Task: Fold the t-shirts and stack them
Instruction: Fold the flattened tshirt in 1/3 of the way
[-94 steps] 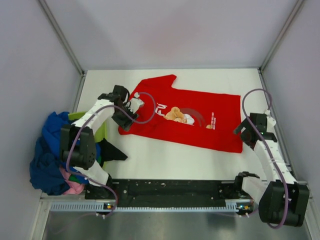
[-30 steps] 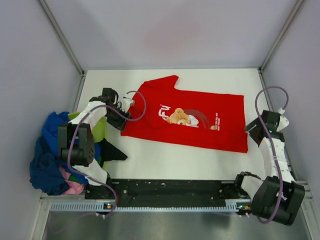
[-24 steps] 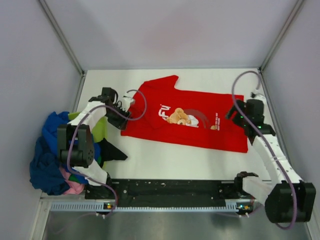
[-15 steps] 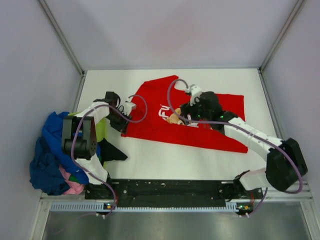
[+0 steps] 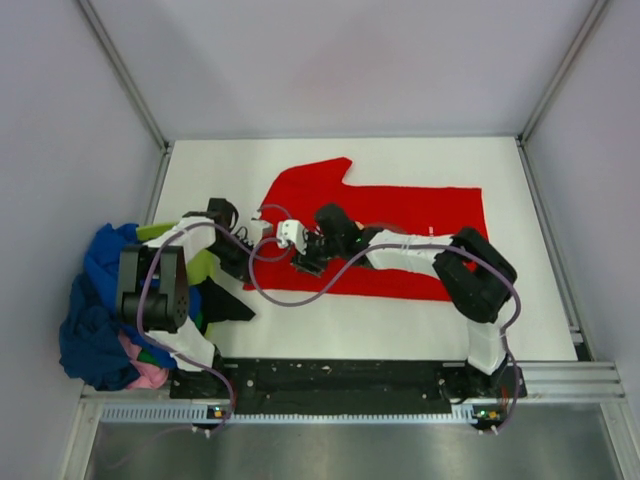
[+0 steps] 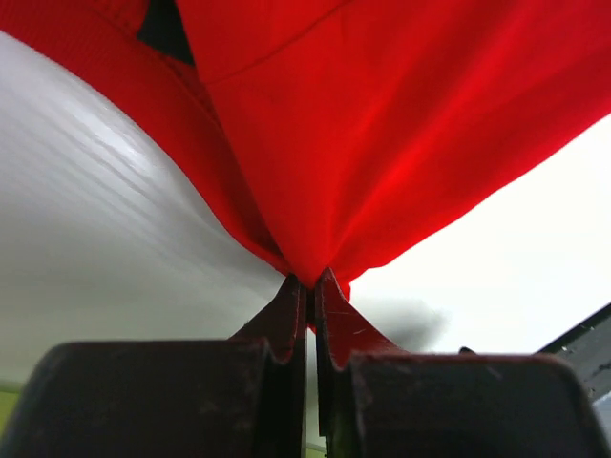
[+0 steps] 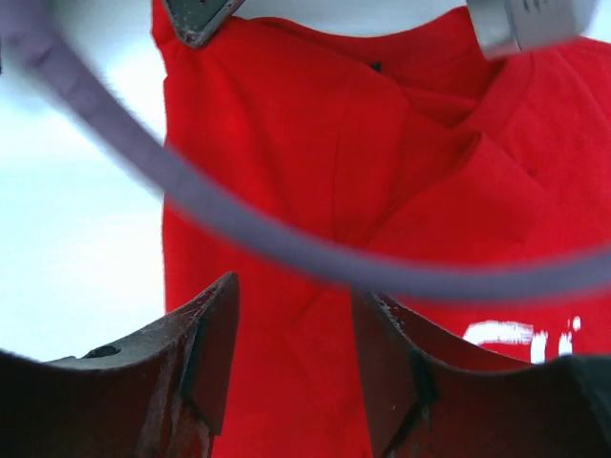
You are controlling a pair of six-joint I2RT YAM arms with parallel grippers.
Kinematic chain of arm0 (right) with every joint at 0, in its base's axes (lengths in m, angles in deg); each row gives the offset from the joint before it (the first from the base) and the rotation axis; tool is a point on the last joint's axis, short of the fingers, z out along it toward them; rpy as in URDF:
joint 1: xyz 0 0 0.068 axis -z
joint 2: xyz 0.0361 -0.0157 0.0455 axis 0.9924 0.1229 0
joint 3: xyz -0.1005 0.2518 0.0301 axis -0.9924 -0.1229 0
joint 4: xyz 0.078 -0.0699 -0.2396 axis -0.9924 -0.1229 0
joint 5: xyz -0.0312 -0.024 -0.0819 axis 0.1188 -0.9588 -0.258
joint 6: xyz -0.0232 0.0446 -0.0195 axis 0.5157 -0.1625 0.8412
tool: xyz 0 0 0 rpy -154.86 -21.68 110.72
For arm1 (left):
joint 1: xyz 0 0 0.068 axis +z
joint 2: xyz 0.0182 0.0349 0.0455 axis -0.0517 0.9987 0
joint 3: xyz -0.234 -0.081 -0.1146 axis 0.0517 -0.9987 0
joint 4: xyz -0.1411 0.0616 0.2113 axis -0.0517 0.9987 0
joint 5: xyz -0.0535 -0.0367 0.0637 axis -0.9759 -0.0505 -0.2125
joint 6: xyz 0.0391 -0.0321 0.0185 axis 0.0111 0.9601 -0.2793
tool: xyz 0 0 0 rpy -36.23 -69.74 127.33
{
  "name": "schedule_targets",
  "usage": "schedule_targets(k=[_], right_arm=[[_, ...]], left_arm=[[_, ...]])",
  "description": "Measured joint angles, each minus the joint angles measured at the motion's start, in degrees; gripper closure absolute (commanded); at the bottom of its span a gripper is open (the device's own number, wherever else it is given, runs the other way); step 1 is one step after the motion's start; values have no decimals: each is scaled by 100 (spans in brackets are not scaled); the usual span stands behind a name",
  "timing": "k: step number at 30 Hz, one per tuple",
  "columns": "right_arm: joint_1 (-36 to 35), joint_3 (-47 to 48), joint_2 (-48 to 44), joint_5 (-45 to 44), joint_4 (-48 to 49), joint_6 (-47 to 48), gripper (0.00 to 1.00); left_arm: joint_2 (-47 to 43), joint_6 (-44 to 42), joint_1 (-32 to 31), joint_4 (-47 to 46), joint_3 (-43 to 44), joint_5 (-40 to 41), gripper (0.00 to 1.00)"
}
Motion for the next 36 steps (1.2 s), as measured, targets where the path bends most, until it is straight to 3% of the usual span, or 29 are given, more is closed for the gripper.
schedule_targets(k=[4, 12, 19, 27, 36], right_arm=[[-153, 450, 470, -173, -278, 365, 53], [-111, 328, 476, -146, -476, 863, 52], [-111, 146, 535, -501, -535, 901, 80], [-81, 181, 557, -949, -509, 743, 100], [459, 621, 566, -1010, -457, -511, 100]], left_arm=[[-59, -31, -2, 155, -105, -98, 100], [-59, -28, -2, 164, -105, -105, 100], [-59, -26, -2, 162, -109, -105, 100], [-59, -28, -2, 162, -116, -105, 100], [-96, -70, -2, 157, -188, -136, 100]])
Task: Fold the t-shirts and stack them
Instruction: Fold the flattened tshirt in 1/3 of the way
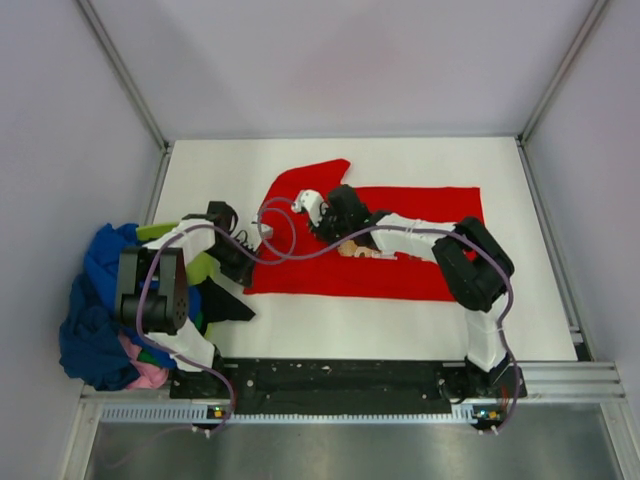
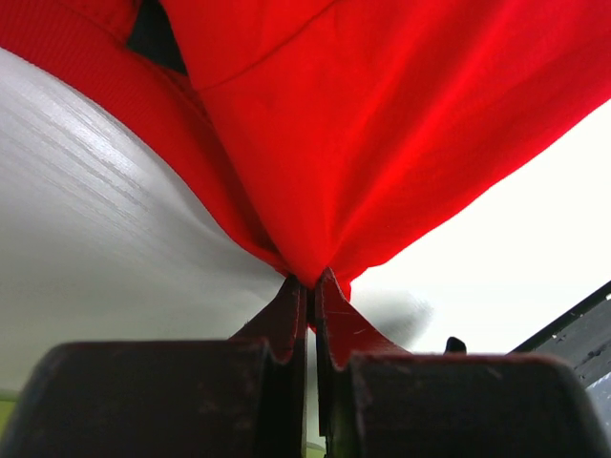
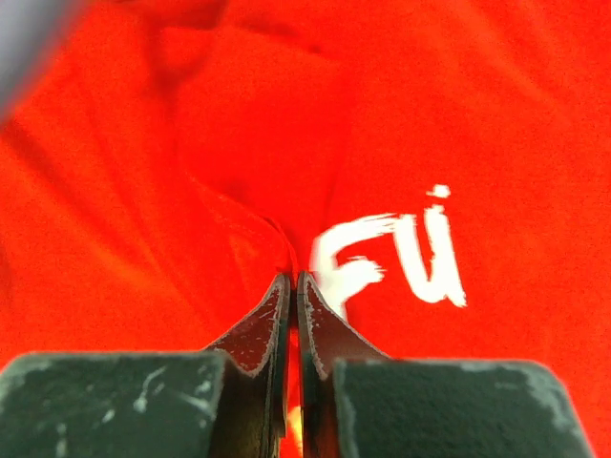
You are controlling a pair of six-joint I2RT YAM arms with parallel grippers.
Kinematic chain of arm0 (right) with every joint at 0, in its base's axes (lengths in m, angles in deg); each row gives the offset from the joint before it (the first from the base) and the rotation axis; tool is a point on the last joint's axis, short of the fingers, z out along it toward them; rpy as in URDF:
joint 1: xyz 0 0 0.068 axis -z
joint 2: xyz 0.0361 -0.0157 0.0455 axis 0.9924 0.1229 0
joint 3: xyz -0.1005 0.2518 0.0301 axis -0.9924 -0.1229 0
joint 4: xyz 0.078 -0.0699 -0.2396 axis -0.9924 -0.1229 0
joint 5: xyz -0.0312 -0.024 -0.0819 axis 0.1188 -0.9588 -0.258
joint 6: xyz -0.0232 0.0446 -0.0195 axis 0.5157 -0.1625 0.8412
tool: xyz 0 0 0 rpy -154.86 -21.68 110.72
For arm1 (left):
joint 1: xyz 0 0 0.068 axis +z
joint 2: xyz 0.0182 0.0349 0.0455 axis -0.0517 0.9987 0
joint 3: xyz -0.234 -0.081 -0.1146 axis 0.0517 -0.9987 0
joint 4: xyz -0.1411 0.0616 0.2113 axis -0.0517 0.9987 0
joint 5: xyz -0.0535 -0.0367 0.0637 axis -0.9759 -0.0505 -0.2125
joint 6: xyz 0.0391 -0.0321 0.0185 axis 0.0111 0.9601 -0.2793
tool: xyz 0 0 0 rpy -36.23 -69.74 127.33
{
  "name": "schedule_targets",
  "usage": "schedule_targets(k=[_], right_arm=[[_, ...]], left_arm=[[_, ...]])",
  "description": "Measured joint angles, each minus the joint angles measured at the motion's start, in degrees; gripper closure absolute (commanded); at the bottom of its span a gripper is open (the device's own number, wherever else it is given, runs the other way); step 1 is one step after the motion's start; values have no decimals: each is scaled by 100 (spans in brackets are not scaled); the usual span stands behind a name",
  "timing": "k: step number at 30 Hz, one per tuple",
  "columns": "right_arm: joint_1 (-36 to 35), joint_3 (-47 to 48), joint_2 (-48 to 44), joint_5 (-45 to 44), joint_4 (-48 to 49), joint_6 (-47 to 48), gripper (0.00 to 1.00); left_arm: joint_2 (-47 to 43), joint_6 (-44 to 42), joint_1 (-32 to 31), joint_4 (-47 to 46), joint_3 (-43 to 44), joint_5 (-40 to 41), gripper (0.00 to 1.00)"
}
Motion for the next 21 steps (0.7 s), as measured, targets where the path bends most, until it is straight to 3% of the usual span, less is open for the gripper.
schedule_targets(k=[13, 21], right_arm=[[1141, 584, 564, 142, -343, -2444, 100], [1366, 708, 780, 229, -385, -3377, 100]], left_arm=[[-4, -4, 0, 13, -13, -11, 100], [-13, -7, 0, 13, -31, -11, 100]])
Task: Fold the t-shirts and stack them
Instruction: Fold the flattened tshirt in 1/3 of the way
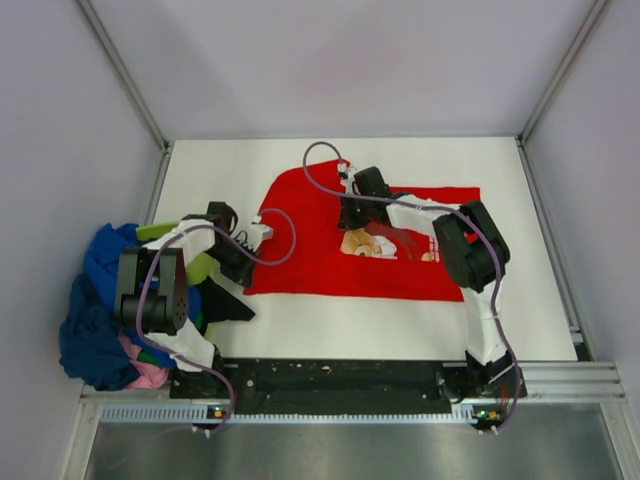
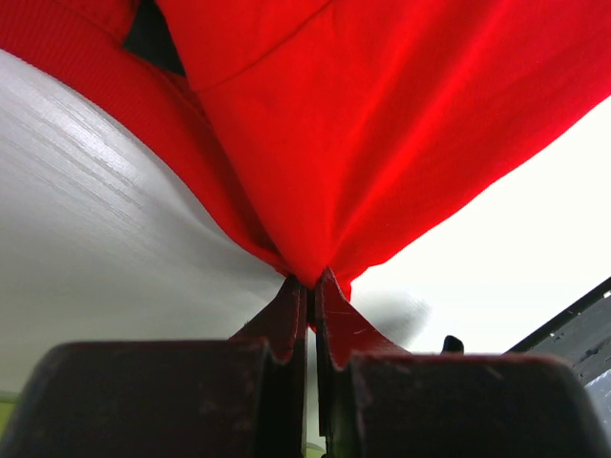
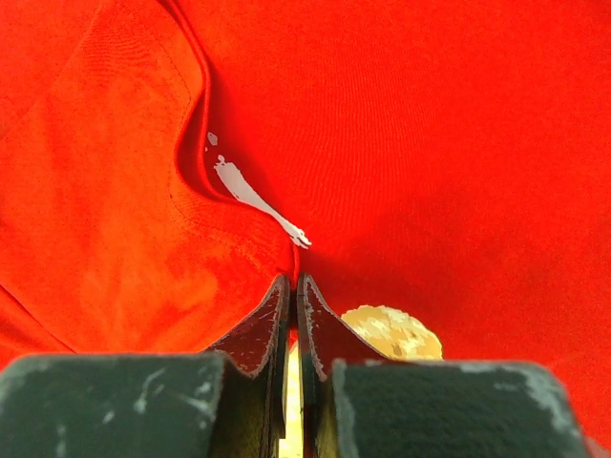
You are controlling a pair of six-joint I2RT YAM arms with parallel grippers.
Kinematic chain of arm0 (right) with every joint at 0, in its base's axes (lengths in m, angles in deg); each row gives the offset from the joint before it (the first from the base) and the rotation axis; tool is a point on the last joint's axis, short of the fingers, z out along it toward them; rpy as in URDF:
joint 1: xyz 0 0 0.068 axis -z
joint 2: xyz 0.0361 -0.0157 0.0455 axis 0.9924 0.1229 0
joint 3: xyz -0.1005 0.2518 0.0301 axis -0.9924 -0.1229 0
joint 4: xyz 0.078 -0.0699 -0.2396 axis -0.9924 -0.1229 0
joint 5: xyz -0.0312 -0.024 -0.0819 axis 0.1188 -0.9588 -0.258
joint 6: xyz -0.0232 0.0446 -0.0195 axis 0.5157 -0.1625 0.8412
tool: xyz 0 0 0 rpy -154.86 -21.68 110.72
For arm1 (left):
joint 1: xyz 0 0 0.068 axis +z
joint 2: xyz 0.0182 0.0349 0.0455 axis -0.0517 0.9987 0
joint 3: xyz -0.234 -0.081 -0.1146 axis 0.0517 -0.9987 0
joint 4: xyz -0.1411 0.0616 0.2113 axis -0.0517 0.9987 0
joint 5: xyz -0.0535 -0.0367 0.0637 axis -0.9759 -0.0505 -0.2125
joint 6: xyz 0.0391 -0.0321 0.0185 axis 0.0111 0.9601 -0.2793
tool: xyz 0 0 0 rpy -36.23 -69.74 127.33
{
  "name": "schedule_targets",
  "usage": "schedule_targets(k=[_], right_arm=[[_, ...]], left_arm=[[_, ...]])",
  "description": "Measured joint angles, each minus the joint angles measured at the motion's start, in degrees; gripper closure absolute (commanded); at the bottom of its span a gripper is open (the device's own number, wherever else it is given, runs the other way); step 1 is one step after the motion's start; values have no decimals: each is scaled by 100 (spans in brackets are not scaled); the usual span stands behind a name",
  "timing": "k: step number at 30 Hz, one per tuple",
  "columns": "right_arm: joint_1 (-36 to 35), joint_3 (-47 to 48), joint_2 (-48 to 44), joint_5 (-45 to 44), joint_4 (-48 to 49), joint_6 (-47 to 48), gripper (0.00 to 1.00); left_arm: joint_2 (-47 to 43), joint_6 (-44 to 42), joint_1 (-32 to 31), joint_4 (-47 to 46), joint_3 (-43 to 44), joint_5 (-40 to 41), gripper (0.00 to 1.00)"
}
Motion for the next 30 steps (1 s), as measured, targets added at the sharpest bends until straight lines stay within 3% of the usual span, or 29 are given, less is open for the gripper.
schedule_targets(k=[7, 10, 14, 20, 26, 30], right_arm=[[116, 4, 0, -7, -28, -369, 100], [125, 22, 0, -13, -48, -374, 88], [129, 94, 0, -153, -164, -372, 72], [177, 28, -306, -651, -400, -267, 64], [647, -1349, -2487, -1300, -616, -496, 64], [2009, -2649, -4413, -1388, -592, -1491, 64]], left_arm=[[-13, 0, 0, 2, -20, -2, 100], [-13, 0, 0, 2, -20, -2, 100], [-13, -22, 0, 4, -20, -7, 78], [-68, -42, -4, 173, -31, 2, 61], [-398, -42, -7, 520, 118, 173, 52], [-739, -44, -90, 636, 317, 238, 50]])
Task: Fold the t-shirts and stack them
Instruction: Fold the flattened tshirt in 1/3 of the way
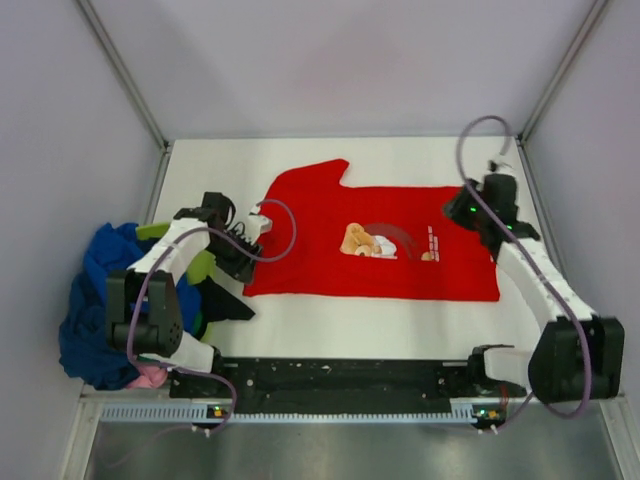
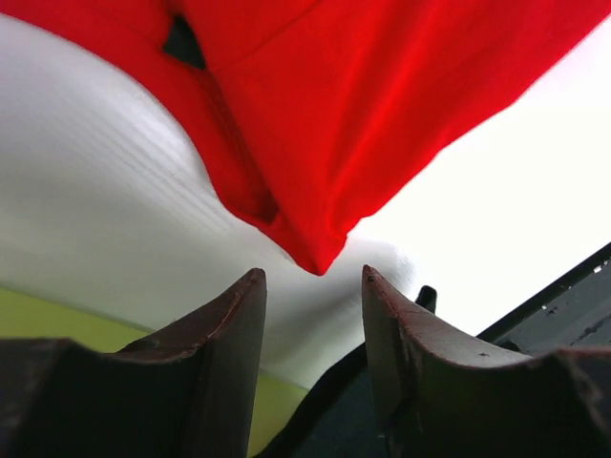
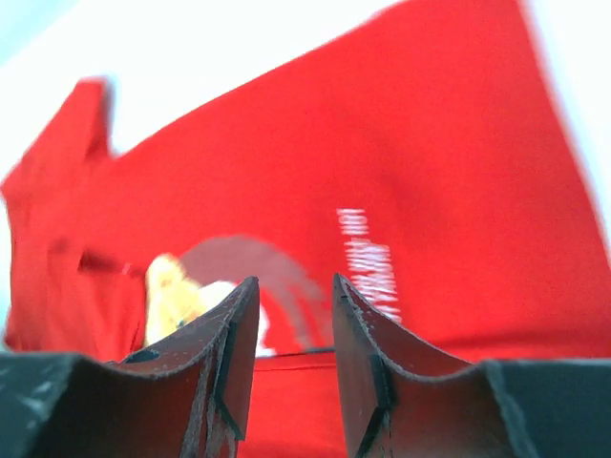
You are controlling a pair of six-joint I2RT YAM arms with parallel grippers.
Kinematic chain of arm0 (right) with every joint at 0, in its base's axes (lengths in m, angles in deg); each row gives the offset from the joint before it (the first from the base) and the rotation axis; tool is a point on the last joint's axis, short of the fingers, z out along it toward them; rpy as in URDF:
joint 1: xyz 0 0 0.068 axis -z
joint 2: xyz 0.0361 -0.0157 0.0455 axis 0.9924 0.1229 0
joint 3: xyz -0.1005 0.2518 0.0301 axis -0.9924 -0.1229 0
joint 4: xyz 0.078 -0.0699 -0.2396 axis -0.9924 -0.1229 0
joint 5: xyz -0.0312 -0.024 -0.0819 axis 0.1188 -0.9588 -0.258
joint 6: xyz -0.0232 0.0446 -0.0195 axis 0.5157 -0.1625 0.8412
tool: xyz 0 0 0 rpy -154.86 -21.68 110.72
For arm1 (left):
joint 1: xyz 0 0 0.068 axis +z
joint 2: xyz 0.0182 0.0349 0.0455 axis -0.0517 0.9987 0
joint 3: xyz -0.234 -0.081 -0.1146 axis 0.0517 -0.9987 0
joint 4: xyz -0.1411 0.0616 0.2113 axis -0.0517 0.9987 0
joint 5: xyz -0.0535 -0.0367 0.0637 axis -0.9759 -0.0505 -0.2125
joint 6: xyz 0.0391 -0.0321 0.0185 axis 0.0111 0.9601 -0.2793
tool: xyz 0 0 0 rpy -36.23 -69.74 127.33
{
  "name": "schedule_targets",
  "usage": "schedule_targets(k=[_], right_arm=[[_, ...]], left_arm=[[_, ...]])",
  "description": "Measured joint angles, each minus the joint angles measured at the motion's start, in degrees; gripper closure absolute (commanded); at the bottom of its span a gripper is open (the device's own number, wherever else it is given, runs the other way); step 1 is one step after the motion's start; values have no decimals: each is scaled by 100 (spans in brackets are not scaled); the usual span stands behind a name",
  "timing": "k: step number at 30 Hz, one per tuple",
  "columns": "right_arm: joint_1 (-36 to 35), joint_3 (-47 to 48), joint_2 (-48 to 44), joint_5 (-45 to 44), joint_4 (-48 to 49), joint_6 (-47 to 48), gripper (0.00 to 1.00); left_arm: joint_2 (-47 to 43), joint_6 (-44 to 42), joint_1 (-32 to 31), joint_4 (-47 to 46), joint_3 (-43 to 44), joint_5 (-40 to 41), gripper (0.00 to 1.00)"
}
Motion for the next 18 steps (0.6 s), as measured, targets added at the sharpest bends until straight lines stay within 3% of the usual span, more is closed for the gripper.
schedule_targets(k=[1, 3, 5, 7, 14, 18], right_arm=[[481, -382, -472, 26, -22, -295, 62], [1471, -1115, -1327, 59, -214, -850, 49], [2033, -1593, -1810, 85, -586, -1228, 30], [2367, -1871, -2015, 28, -1086, -1480, 17], [2695, -2186, -1725, -278, -2264, -1993, 15], [2771, -2186, -1506, -496, -2490, -2190, 19]], left_arm=[[-70, -13, -57, -9, 7, 28, 49], [-225, -83, -282, 13, 4, 70, 46], [-326, -175, -564, 9, -7, 127, 44], [-369, -291, -782, -22, -57, 181, 43], [-378, -876, -1609, -496, -684, 750, 40], [-313, -1058, -1703, -721, -804, 1005, 41]])
